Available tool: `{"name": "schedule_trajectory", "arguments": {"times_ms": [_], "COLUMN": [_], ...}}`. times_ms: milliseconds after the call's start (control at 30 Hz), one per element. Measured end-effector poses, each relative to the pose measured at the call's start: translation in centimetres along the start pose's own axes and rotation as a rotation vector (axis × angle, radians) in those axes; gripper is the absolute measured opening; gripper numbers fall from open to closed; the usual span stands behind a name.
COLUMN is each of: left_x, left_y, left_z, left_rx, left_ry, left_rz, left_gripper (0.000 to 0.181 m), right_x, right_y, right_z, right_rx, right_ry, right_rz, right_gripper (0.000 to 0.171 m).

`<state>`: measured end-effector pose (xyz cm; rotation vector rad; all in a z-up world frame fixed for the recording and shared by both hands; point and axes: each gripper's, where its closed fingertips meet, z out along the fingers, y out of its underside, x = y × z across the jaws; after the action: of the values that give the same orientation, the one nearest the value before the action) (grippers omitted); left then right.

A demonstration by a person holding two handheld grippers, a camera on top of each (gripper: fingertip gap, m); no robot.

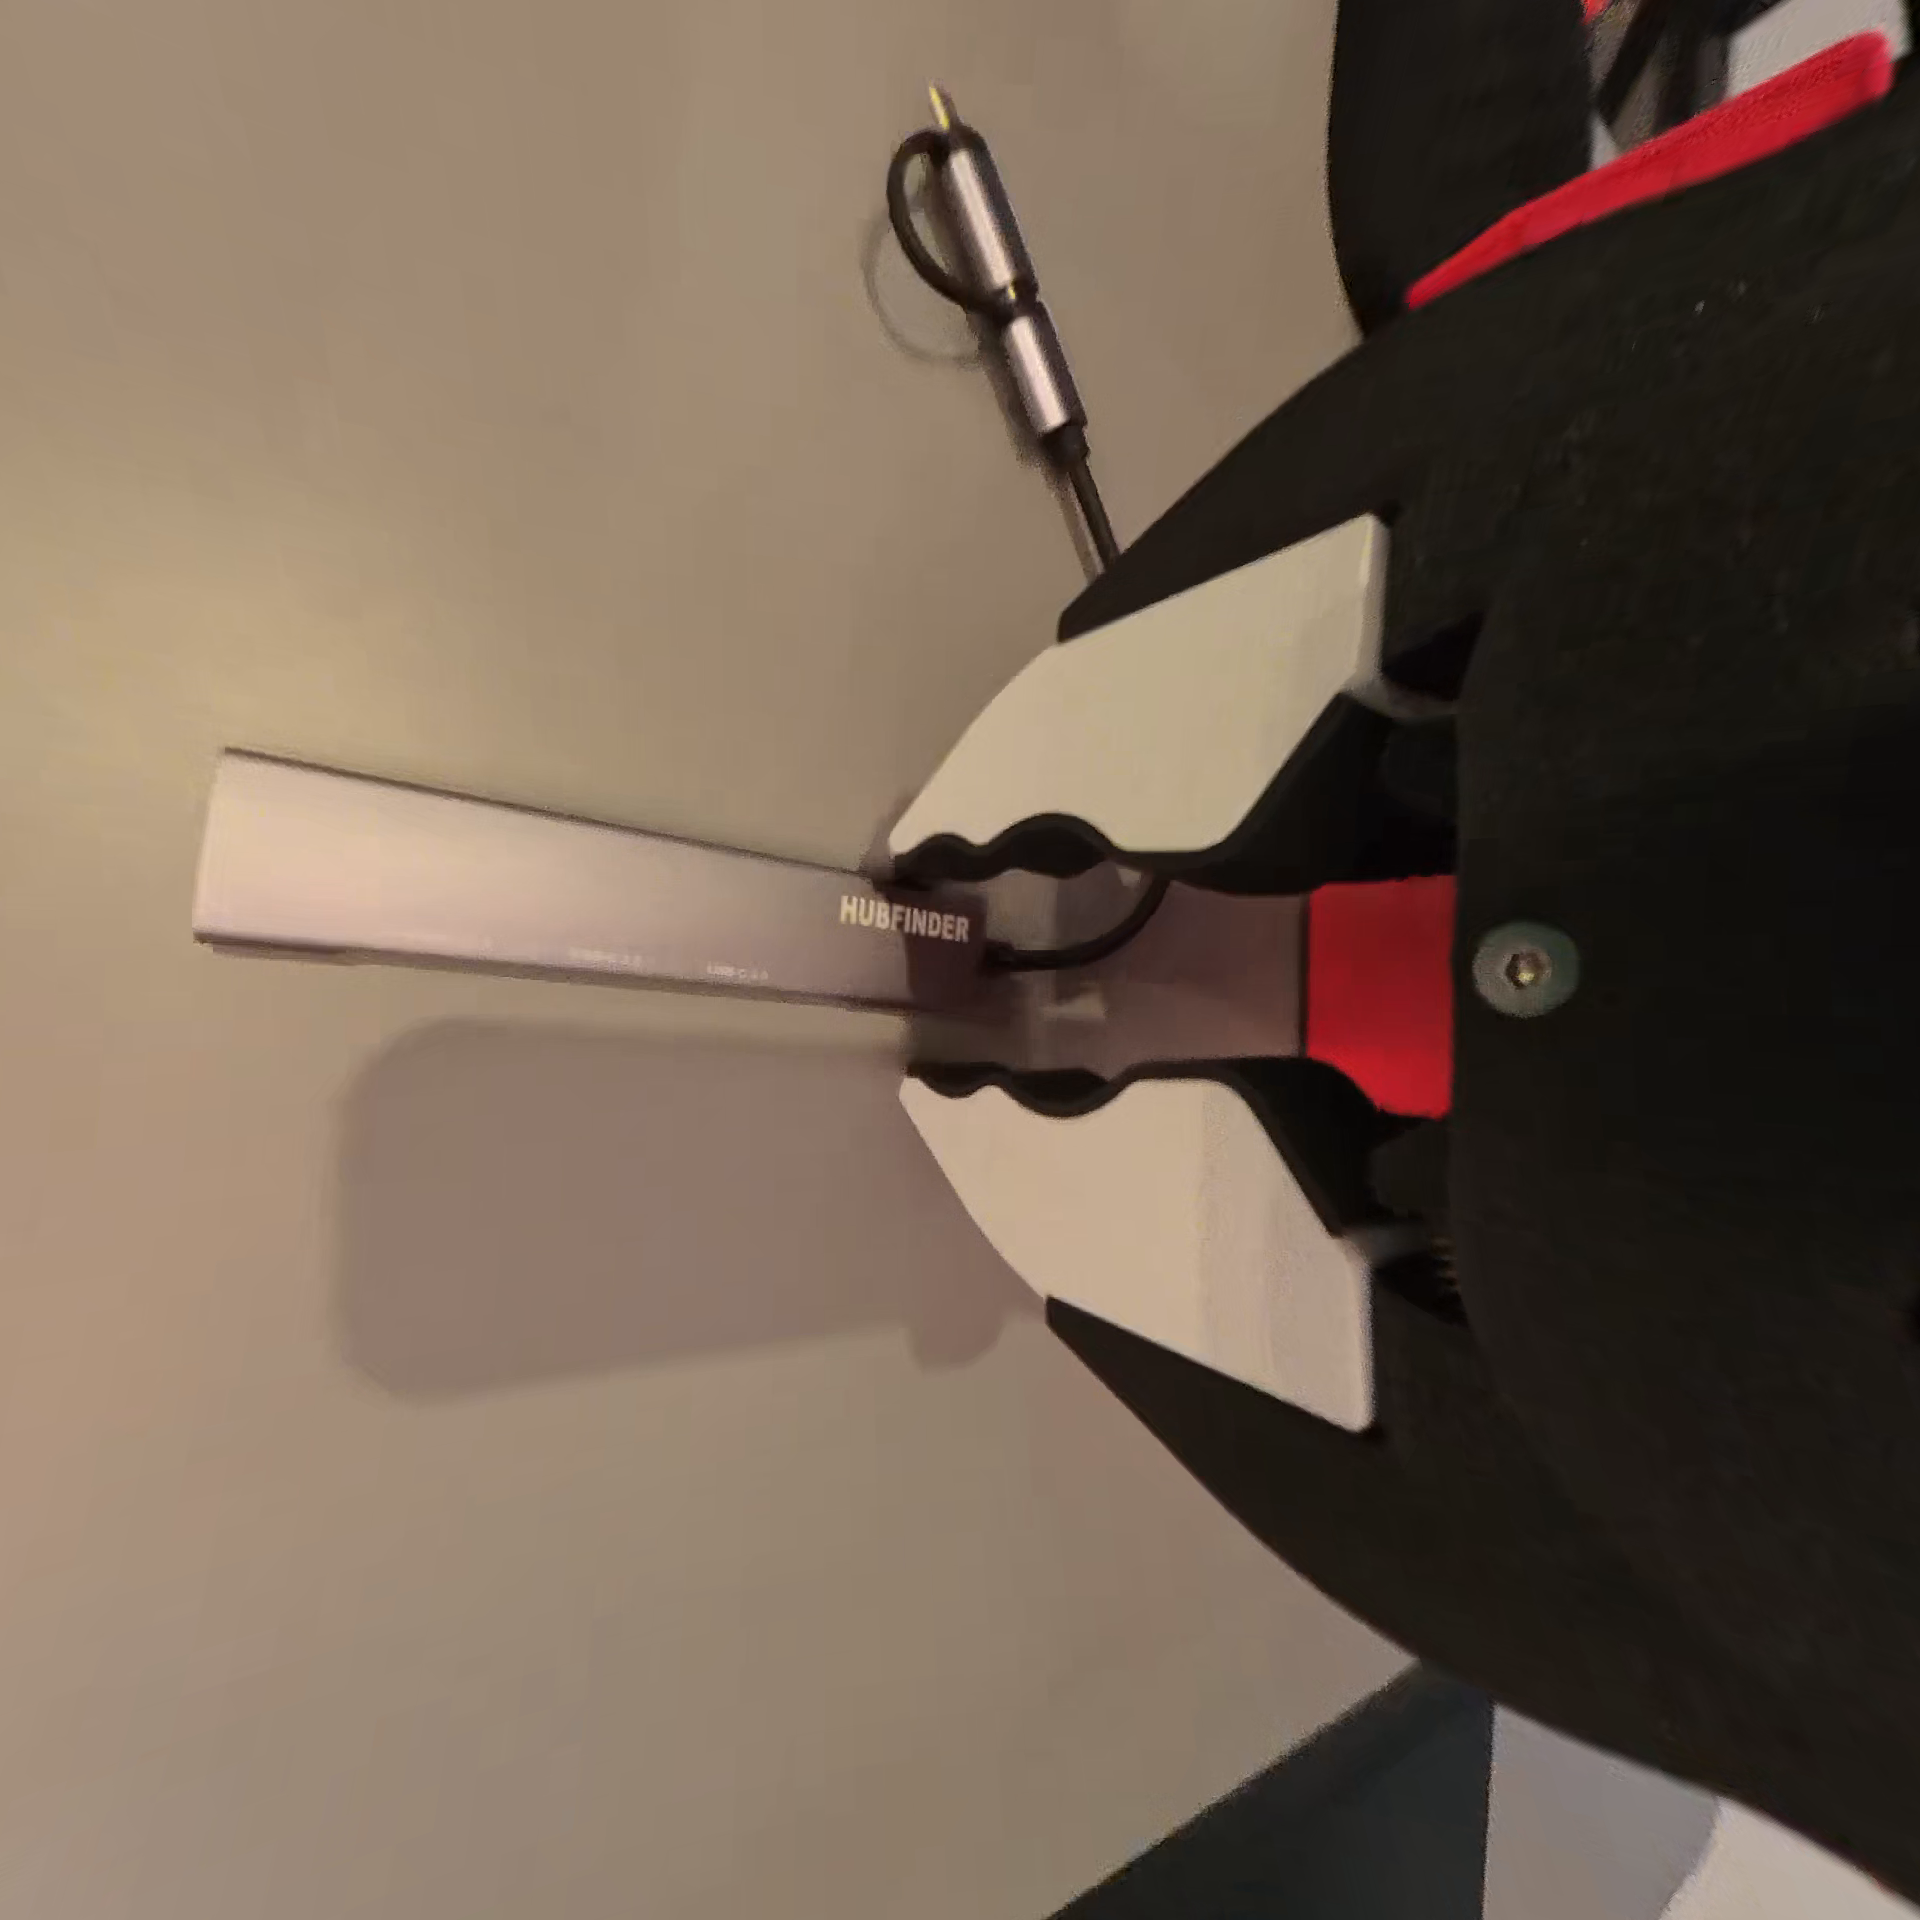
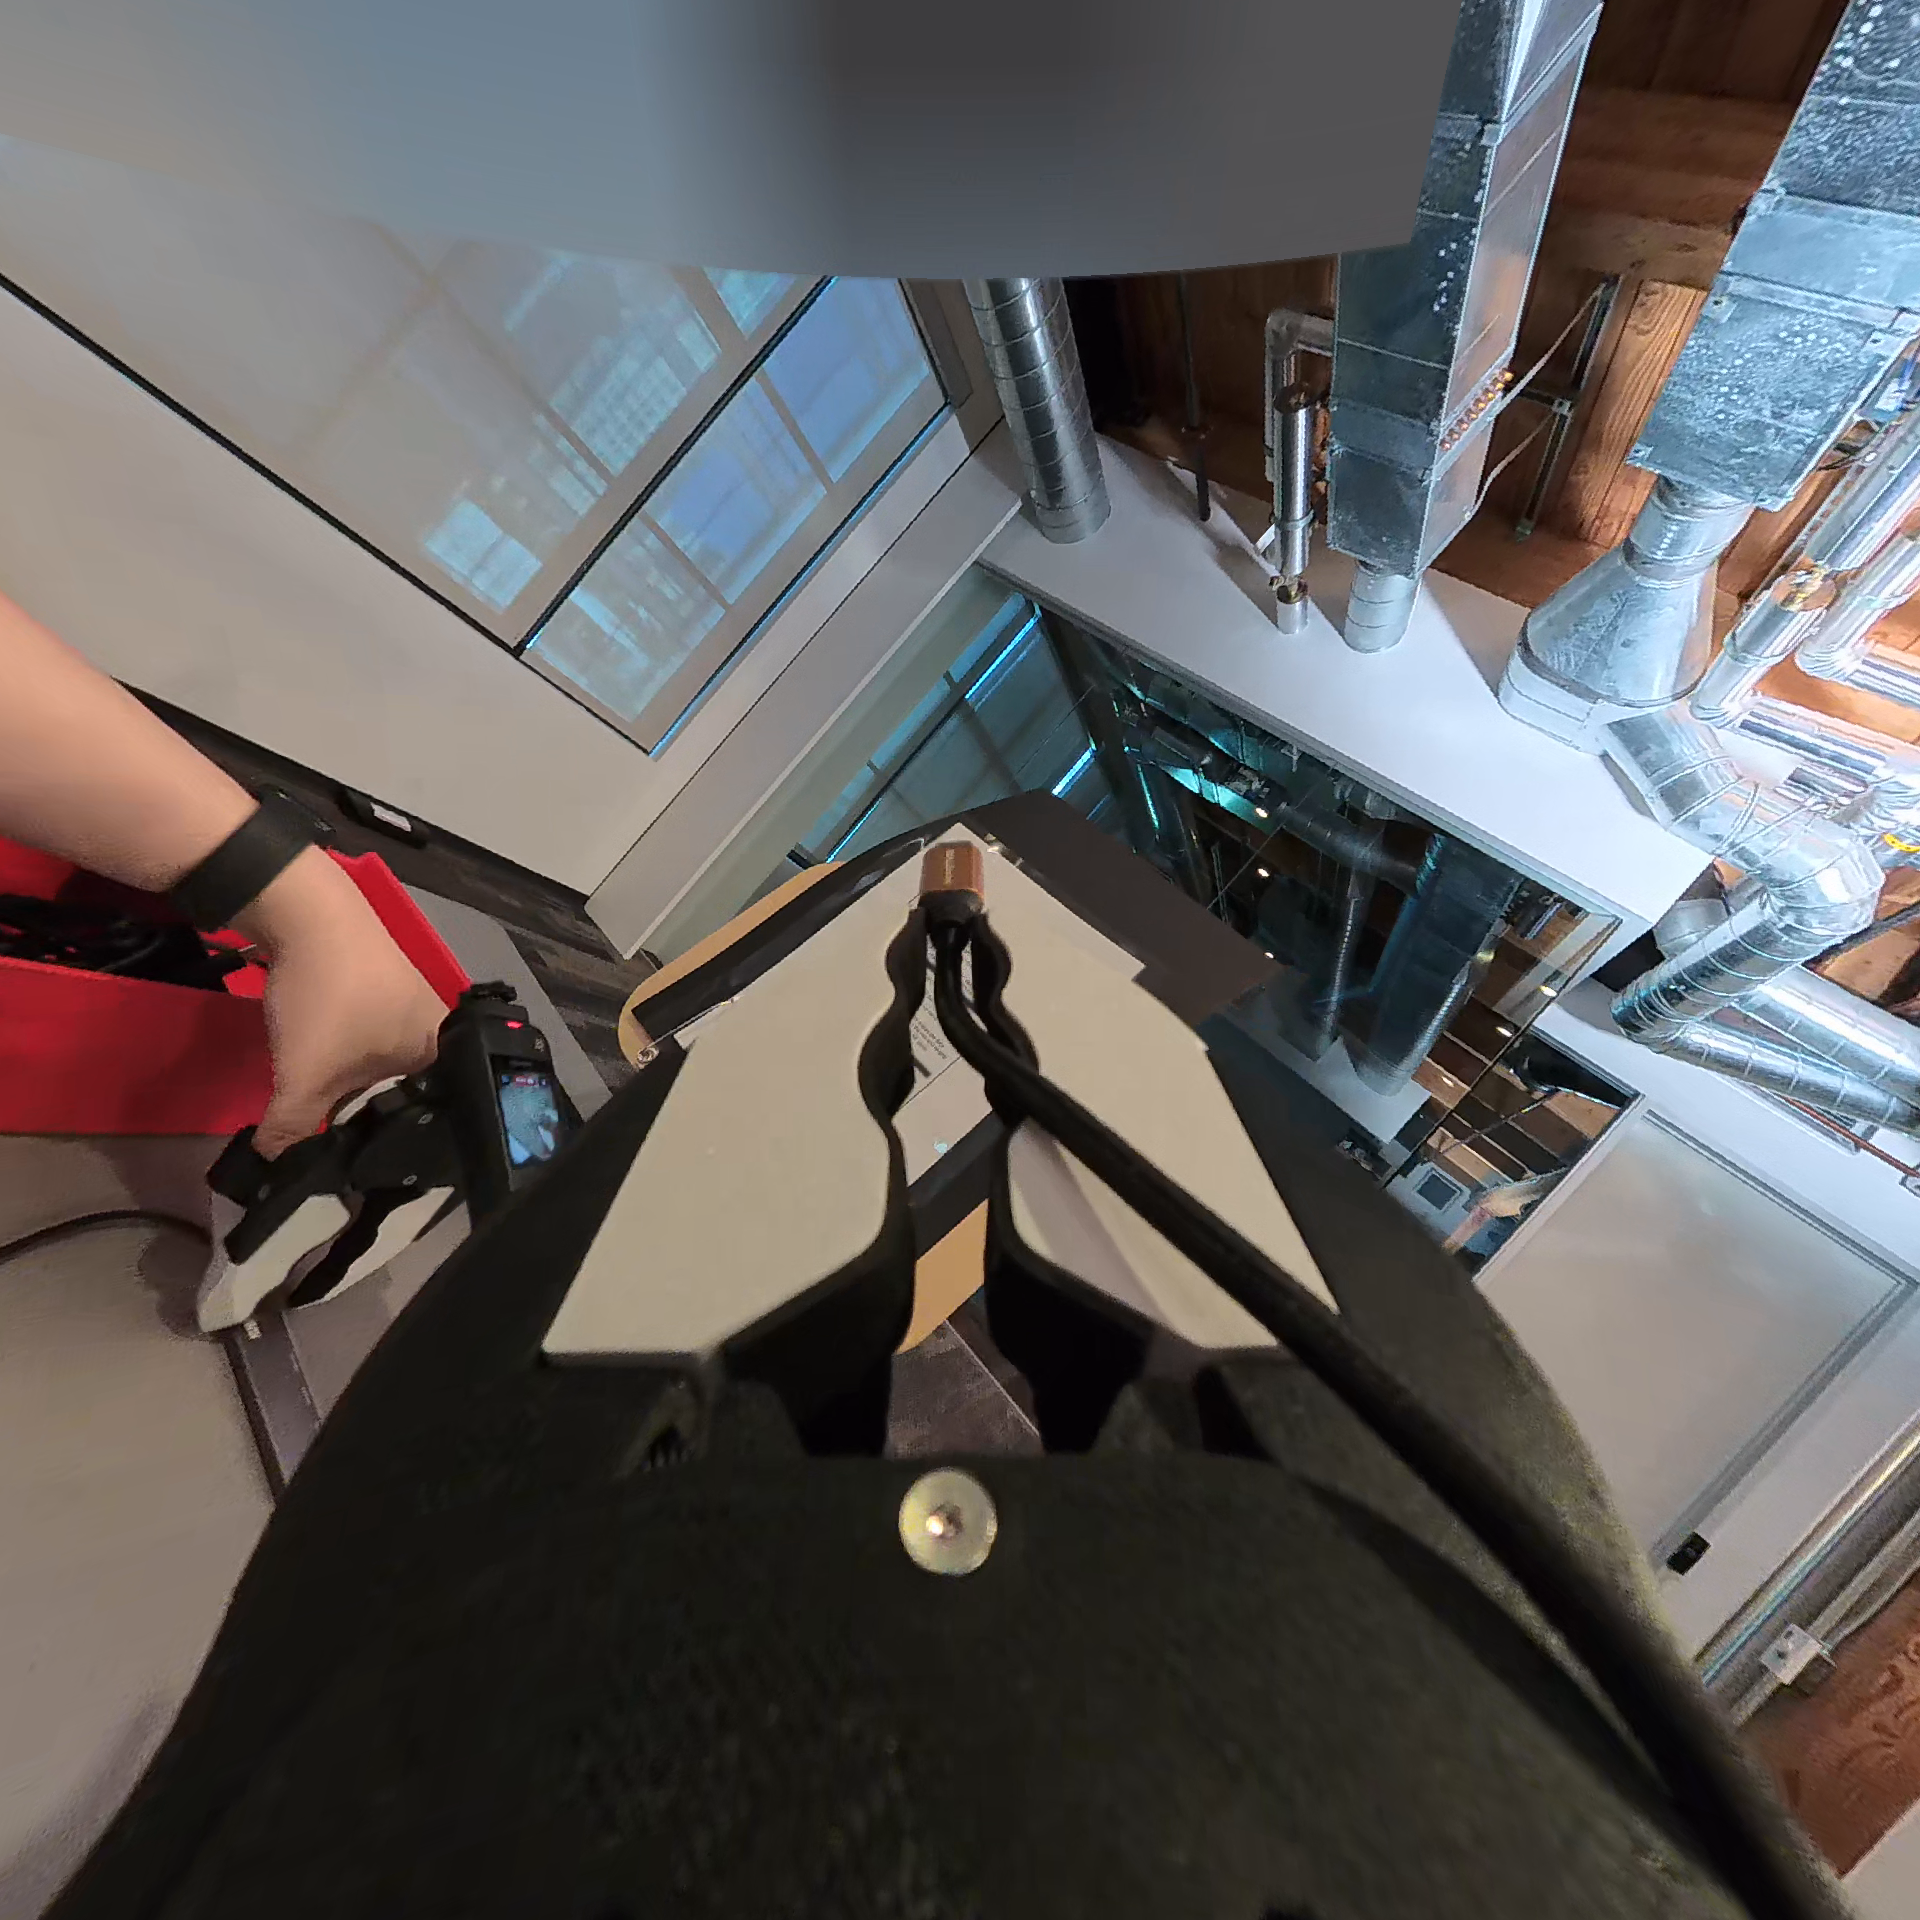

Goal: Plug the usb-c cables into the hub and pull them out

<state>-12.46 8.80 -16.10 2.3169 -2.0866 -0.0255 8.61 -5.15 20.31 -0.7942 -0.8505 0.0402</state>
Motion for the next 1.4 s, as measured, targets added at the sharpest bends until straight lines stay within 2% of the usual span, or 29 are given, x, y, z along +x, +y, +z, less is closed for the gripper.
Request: {"name": "schedule_trajectory", "arguments": {"times_ms": [167,300,400,567,700,733,900,1000,1067,1267,1400], "left_x": [0.1,-1.8,-3.2,-6.3,-6.2,-5.5,-0.5,2.3,4.1,5.6,7.9], "left_y": [-0.1,0.0,0.1,0.5,0.7,0.6,-0.5,-1.2,-1.6,-1.3,-1.4], "left_z": [0.0,-1.2,-4.2,-13.3,-19.4,-19.8,-15.8,-15.0,-14.3,-15.6,-15.0], "left_rx": [-0.060,-0.075,-0.040,0.043,0.086,0.076,0.030,0.054,0.078,0.189,0.205], "left_ry": [-0.021,-0.192,-0.325,-0.736,-1.149,-1.215,-1.329,-1.412,-1.414,-1.405,-1.433], "left_rz": [0.032,0.025,0.008,-0.040,-0.027,0.010,0.178,0.244,0.272,0.193,0.240], "left_gripper": [0.022,0.022,0.022,0.022,0.022,0.022,0.022,0.022,0.022,0.022,0.022], "right_x": [0.5,0.8,1.1,1.3,1.4,1.3,1.3,1.3,1.2,0.9,0.7], "right_y": [-0.2,-0.2,-0.4,-0.8,-1.0,-1.1,-1.3,-1.5,-1.6,-1.5,-1.5], "right_z": [-0.5,-0.7,-1.1,-1.4,-1.4,-1.4,-1.5,-1.5,-1.5,-1.1,-1.0], "right_rx": [0.018,0.026,0.036,0.054,0.059,0.061,0.059,0.070,0.073,0.069,0.062], "right_ry": [0.012,0.019,0.029,0.037,0.039,0.038,0.038,0.040,0.037,0.023,0.013], "right_rz": [0.015,0.023,0.025,0.029,0.026,0.026,0.016,0.018,0.020,0.021,0.019], "right_gripper": [0.009,0.009,0.009,0.009,0.009,0.009,0.009,0.009,0.009,0.009,0.010]}}
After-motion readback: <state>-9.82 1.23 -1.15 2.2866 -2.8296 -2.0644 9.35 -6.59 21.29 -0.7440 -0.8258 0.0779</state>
